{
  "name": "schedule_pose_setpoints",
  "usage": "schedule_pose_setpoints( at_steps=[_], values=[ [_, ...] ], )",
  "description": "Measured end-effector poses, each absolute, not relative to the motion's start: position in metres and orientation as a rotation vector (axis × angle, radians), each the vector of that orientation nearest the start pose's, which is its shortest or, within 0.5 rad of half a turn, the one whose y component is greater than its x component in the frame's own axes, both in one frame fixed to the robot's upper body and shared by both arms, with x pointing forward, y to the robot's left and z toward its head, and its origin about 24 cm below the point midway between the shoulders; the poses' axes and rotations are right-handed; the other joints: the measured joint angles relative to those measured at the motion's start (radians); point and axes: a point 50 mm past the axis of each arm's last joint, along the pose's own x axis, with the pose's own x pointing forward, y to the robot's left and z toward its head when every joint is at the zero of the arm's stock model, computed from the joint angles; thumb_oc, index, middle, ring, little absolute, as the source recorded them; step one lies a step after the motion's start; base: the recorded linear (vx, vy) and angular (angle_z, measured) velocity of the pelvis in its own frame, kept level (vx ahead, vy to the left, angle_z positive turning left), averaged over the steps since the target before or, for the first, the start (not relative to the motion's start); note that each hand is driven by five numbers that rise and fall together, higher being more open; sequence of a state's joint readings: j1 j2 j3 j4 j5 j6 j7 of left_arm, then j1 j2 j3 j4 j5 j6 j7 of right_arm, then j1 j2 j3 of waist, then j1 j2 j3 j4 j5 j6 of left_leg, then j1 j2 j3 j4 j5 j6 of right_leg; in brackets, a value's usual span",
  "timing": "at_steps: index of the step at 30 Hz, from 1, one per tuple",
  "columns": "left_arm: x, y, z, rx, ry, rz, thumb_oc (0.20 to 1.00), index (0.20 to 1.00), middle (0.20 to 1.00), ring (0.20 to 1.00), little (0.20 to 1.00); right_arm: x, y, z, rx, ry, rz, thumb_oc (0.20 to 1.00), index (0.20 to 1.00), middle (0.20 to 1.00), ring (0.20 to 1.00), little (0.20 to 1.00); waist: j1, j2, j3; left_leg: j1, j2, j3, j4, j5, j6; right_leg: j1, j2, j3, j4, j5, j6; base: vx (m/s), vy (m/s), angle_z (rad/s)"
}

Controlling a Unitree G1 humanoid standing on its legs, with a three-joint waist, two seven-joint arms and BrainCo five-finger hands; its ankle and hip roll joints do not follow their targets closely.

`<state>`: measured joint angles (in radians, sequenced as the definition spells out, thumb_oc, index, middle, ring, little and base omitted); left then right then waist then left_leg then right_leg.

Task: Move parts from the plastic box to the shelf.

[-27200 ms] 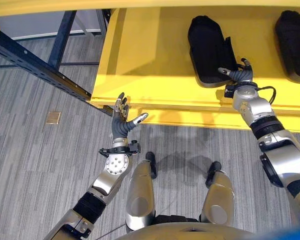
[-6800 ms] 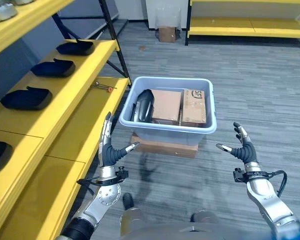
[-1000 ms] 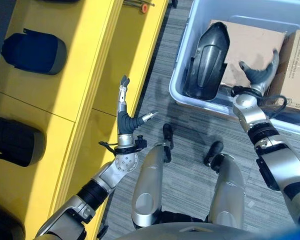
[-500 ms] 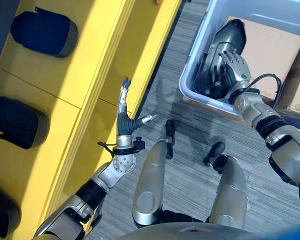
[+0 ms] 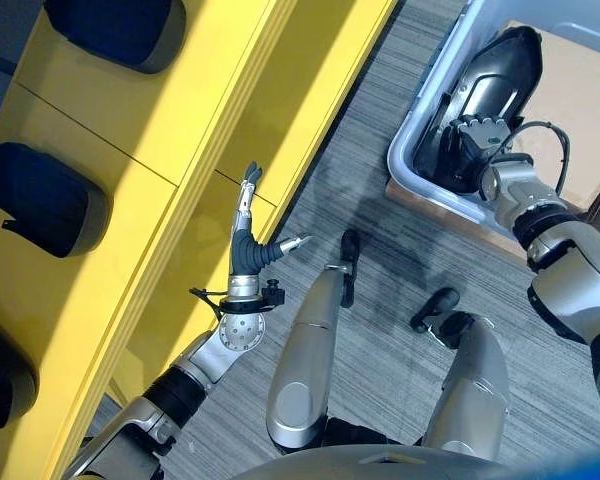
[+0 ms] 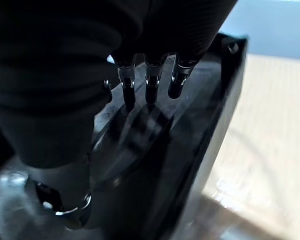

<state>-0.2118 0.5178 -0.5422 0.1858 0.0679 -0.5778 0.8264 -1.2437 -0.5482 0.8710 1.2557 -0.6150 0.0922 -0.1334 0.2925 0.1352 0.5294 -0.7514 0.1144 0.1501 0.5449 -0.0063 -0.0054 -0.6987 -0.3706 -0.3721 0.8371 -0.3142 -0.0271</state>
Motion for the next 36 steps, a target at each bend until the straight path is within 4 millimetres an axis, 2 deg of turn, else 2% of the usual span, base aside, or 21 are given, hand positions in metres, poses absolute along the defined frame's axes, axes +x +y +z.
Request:
schedule_pose_setpoints(
  at_steps=[6, 9, 11, 14, 17, 18, 19, 22, 28, 31, 33, 36],
  values=[
    [0.247, 0.153, 0.073, 0.28, -0.584, 0.125, 1.0, 1.0, 1.0, 1.0, 1.0, 0.42, -0.226, 0.188, -1.798, 0.219, -0.184, 1.0, 1.0, 1.0, 1.0, 1.0, 0.013, 0.009, -0.005, -0.003, -0.011, -0.01, -0.004, -0.001, -0.002, -0.002, -0.007, 0.0, 0.001, 0.0, 0.003, 0.0, 0.0, 0.0],
    [0.245, 0.153, 0.072, 0.277, -0.581, 0.11, 1.0, 1.0, 1.0, 1.0, 1.0, 0.416, -0.239, 0.189, -1.789, 0.323, -0.293, 1.0, 1.0, 1.0, 1.0, 1.0, 0.036, 0.031, -0.019, -0.003, -0.019, -0.017, -0.014, 0.001, -0.005, 0.001, -0.007, -0.002, -0.01, 0.003, 0.007, -0.02, -0.001, 0.07],
    [0.24, 0.15, 0.074, 0.255, -0.593, 0.087, 1.0, 1.0, 1.0, 1.0, 1.0, 0.41, -0.252, 0.184, -1.703, 0.414, -0.393, 1.0, 1.0, 1.0, 1.0, 1.0, 0.044, 0.045, -0.032, 0.002, -0.025, -0.02, -0.024, 0.003, -0.008, 0.007, -0.007, -0.007, -0.03, 0.009, 0.017, -0.03, -0.002, 0.06],
    [0.239, 0.148, 0.076, 0.245, -0.603, 0.079, 1.0, 1.0, 1.0, 1.0, 1.0, 0.405, -0.259, 0.18, -1.662, 0.487, -0.469, 1.0, 1.0, 1.0, 1.0, 1.0, 0.035, 0.046, -0.04, 0.017, -0.028, -0.01, -0.033, -0.001, 0.002, 0.028, -0.005, -0.005, -0.056, 0.024, 0.018, -0.03, -0.002, -0.05],
    [0.239, 0.148, 0.076, 0.243, -0.603, 0.079, 1.0, 1.0, 1.0, 1.0, 1.0, 0.399, -0.266, 0.169, -1.652, 0.538, -0.49, 1.0, 1.0, 1.0, 1.0, 1.0, 0.028, 0.045, -0.04, 0.039, -0.026, -0.001, -0.043, 0.003, 0.013, 0.047, 0.001, 0.001, -0.075, 0.034, 0.024, -0.02, -0.004, -0.11],
    [0.239, 0.148, 0.076, 0.243, -0.606, 0.08, 1.0, 1.0, 1.0, 1.0, 1.0, 0.394, -0.271, 0.157, -1.635, 0.574, -0.506, 1.0, 1.0, 1.0, 1.0, 1.0, 0.02, 0.044, -0.041, 0.055, -0.024, 0.005, -0.046, 0.0, 0.018, 0.064, 0.005, 0.004, -0.086, 0.041, 0.033, -0.02, -0.006, -0.12],
    [0.239, 0.148, 0.076, 0.243, -0.606, 0.081, 1.0, 1.0, 1.0, 1.0, 1.0, 0.392, -0.274, 0.154, -1.637, 0.587, -0.521, 1.0, 1.0, 1.0, 1.0, 1.0, 0.014, 0.039, -0.045, 0.059, -0.024, 0.007, -0.051, 0.0, 0.018, 0.066, 0.006, 0.005, -0.091, 0.043, 0.034, -0.02, -0.013, -0.08],
    [0.239, 0.147, 0.077, 0.249, -0.613, 0.079, 1.0, 1.0, 1.0, 1.0, 1.0, 0.38, -0.285, 0.133, -1.597, 0.639, -0.567, 1.0, 1.0, 1.0, 1.0, 1.0, -0.019, 0.03, -0.047, 0.072, -0.017, 0.013, -0.054, -0.002, 0.02, 0.08, 0.015, 0.007, -0.107, 0.047, 0.027, -0.01, -0.004, -0.08],
    [0.242, 0.145, 0.08, 0.259, -0.636, 0.073, 1.0, 1.0, 1.0, 1.0, 1.0, 0.373, -0.291, 0.12, -1.591, 0.669, -0.569, 1.0, 1.0, 1.0, 1.0, 1.0, -0.043, 0.028, -0.048, 0.094, -0.007, 0.036, -0.058, -0.003, 0.02, 0.082, 0.027, 0.029, -0.116, 0.063, 0.031, 0.0, -0.021, -0.13],
    [0.241, 0.145, 0.079, 0.265, -0.646, 0.085, 1.0, 1.0, 1.0, 1.0, 1.0, 0.369, -0.292, 0.106, -1.56, 0.662, -0.55, 1.0, 1.0, 1.0, 1.0, 1.0, -0.056, 0.027, -0.048, 0.12, -0.005, 0.035, -0.073, -0.001, 0.017, 0.106, 0.037, 0.032, -0.131, 0.065, 0.03, -0.01, -0.041, -0.03],
    [0.24, 0.145, 0.08, 0.27, -0.672, 0.105, 1.0, 1.0, 1.0, 1.0, 1.0, 0.369, -0.29, 0.102, -1.533, 0.598, -0.551, 1.0, 1.0, 1.0, 1.0, 1.0, -0.062, 0.025, -0.048, 0.127, 0.003, 0.036, -0.076, -0.001, 0.017, 0.115, 0.047, 0.032, -0.141, 0.07, 0.031, -0.01, -0.05, -0.09],
    [0.239, 0.147, 0.087, 0.269, -0.756, 0.173, 1.0, 1.0, 1.0, 1.0, 1.0, 0.381, -0.272, 0.11, -1.455, 0.336, -0.545, 1.0, 1.0, 1.0, 1.0, 1.0, -0.074, 0.023, -0.047, 0.148, 0.01, 0.049, -0.097, 0.007, 0.011, 0.121, 0.058, 0.041, -0.156, 0.08, 0.027, 0.01, -0.048, -0.15]
  ],
)
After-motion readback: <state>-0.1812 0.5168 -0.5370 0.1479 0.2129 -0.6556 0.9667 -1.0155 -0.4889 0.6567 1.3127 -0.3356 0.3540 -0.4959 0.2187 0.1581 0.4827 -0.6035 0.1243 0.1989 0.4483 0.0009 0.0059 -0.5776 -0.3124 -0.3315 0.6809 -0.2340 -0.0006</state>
